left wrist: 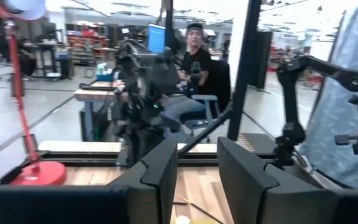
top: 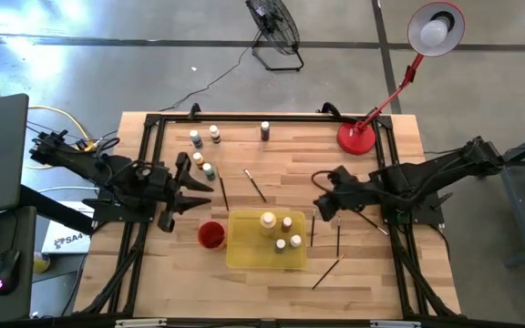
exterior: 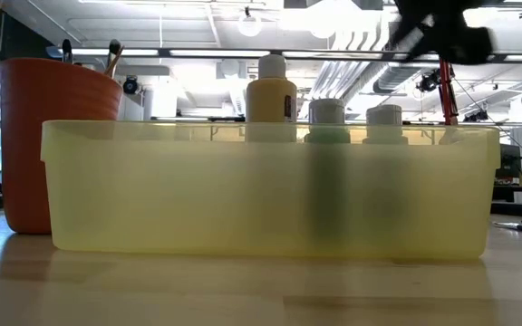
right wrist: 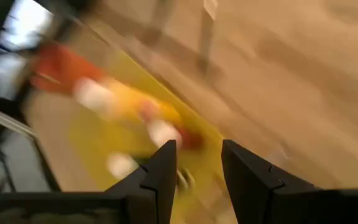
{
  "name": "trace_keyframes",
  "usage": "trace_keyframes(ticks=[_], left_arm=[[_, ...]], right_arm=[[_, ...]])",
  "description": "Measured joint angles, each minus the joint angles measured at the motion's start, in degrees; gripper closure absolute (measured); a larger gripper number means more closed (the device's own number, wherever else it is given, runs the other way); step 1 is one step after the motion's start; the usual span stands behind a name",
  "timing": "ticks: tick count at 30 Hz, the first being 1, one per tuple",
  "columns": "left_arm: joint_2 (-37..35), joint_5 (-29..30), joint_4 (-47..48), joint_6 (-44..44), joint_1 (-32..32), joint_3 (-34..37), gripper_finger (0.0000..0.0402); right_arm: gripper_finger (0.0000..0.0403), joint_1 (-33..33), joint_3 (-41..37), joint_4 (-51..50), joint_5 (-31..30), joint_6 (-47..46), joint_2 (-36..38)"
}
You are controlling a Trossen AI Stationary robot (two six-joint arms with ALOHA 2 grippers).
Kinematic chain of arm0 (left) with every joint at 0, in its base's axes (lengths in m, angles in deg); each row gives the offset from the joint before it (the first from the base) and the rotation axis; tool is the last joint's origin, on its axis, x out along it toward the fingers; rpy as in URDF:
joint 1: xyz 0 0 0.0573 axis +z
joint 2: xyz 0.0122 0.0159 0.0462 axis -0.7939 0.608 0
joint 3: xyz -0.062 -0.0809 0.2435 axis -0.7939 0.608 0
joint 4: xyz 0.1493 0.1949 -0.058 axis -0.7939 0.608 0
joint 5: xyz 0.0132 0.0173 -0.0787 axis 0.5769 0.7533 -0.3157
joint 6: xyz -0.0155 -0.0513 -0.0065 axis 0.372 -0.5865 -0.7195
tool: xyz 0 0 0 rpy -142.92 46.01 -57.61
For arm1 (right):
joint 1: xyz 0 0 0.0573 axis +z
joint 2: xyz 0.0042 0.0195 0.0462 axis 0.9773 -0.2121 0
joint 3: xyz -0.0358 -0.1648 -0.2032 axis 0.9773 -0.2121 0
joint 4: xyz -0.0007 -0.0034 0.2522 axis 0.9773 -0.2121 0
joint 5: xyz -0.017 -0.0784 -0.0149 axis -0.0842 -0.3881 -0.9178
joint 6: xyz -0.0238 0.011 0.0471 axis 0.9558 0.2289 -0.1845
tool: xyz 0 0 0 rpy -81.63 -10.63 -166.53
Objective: Pick & Place Paint Supplies
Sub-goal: Put the silver paintbrush into the orange cup
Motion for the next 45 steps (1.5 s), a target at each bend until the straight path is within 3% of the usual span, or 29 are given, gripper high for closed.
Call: trace_keyframes(ticks=[7,12,18,23,35,45], left_arm=[[0.2,1.3,0.0,0.0,0.0,0.0,0.0288],[0.2,1.5,0.0,0.0,0.0,0.0,0.0288],[0.2,2.4,0.0,0.0,0.0,0.0,0.0288],[0.2,2.4,0.2,0.0,0.0,0.0,0.0288],[0.2,2.6,0.4,1.3,0.0,0.1,0.0288],[0.2,2.6,0.4,3.3,0.0,0.1,0.0288]], right_arm=[[0.0284,0.0,0.0,-17.9,10.1,-8.8,0.0],[0.0284,0.0,0.0,-19.1,9.2,-14.1,0.0],[0.0284,0.1,-1.0,-19.5,7.3,-33.1,-2.1],[0.0284,0.9,-4.4,-19.1,7.1,-41.5,-5.6],[0.0284,1.1,-8.8,-16.4,13.2,-47.8,-12.9],[0.0284,1.1,-8.8,-13.8,10.5,-47.4,-19.1]])
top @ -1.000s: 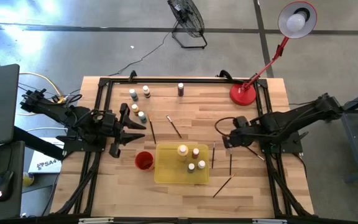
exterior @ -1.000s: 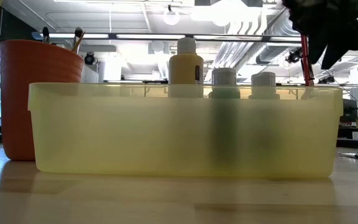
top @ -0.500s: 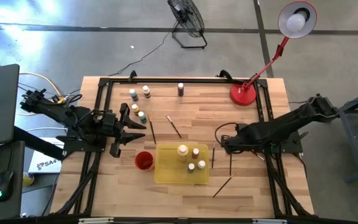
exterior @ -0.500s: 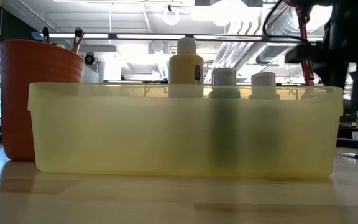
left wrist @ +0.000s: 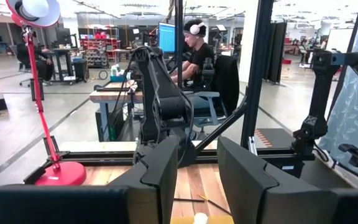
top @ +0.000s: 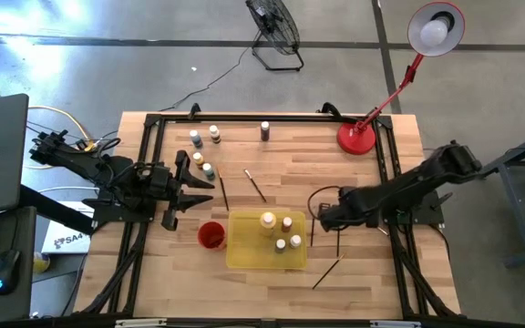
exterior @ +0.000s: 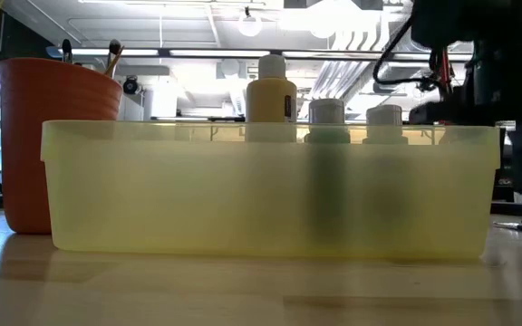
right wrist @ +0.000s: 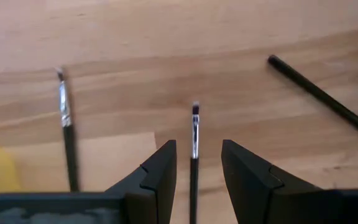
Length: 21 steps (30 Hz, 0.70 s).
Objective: Pick & Place Paint Supplies
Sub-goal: Put the silver paintbrush into the orange cup
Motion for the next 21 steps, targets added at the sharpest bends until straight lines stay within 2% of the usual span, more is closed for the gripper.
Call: trace_keyframes(ticks=[8,16,21], left_arm=[[0.0,0.0,0.0,0.1,0.0,0.0,0.0288],[0.0,0.0,0.0,0.1,0.0,0.0,0.0288],[0.0,-0.1,0.5,-0.5,0.0,0.0,0.0288]], right_arm=[[0.0284,-0.4,0.0,3.6,-0.6,3.5,-5.4],[0.0284,-3.8,-1.9,4.3,0.2,7.6,-6.2],[0.0284,-4.9,-6.1,11.9,2.2,10.4,-5.7]])
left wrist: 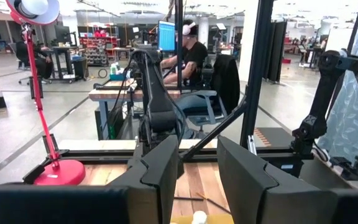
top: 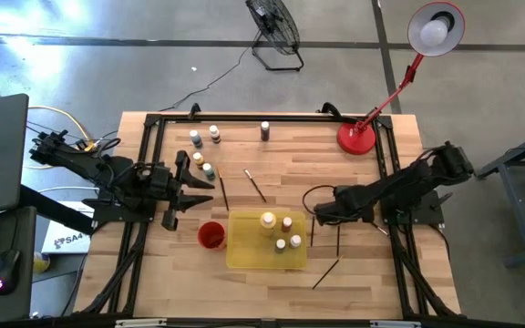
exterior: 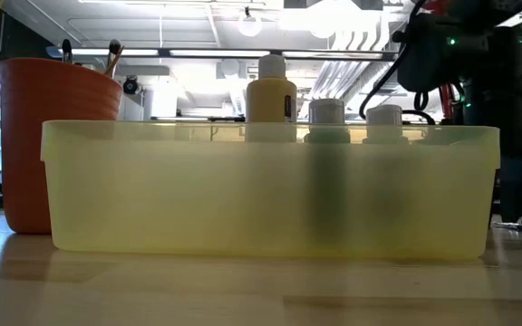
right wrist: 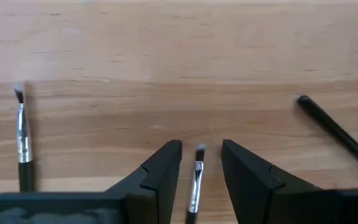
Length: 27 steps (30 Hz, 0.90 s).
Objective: Pick & Place Paint Supplies
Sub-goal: Put the silver paintbrush into the orange cup
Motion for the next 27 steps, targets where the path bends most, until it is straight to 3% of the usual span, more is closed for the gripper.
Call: trace_keyframes(ticks=[5,15,27], left_arm=[[0.0,-0.1,0.8,0.0,0.0,0.0,0.0288],[0.0,2.0,0.8,0.4,0.0,0.0,0.0288],[0.0,2.0,0.8,0.4,0.0,0.0,0.0288]], right_arm=[[0.0294,-0.1,-0.9,0.8,-0.1,-0.3,0.0],[0.0393,-0.1,-1.0,1.9,-0.4,0.2,0.4],[0.0399,0.0,-1.0,1.3,-1.0,2.7,0.4]])
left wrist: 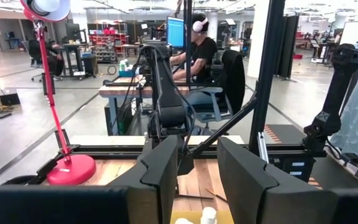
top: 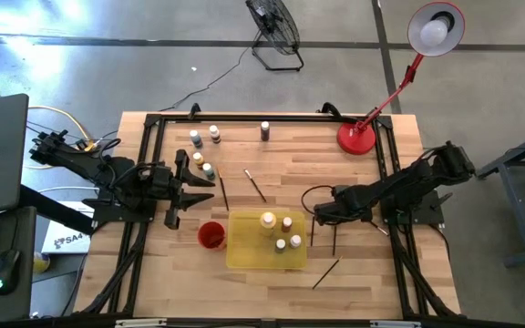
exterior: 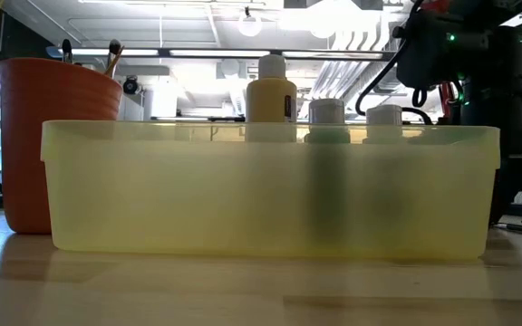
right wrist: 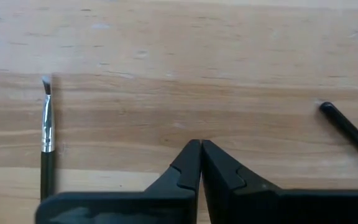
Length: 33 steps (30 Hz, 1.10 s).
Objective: Pick & Place Paint Supplies
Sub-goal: Put the silver paintbrush into the orange cup
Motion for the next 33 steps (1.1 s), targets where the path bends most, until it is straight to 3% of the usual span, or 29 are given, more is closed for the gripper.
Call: trace_keyframes(ticks=[7,19,33], left_arm=[[0.0,0.0,0.0,0.0,0.0,0.0,0.0288],[-0.2,2.4,1.3,0.0,0.0,0.0,0.0288],[-0.2,6.5,1.7,-1.2,0.1,0.0,0.0288]], right_arm=[[0.04,0.0,-0.5,-0.8,-1.1,0.6,3.5],[0.04,0.0,-0.5,0.5,-3.3,7.9,16.4],[0.04,0.0,-0.3,7.8,-13.1,17.2,32.6]])
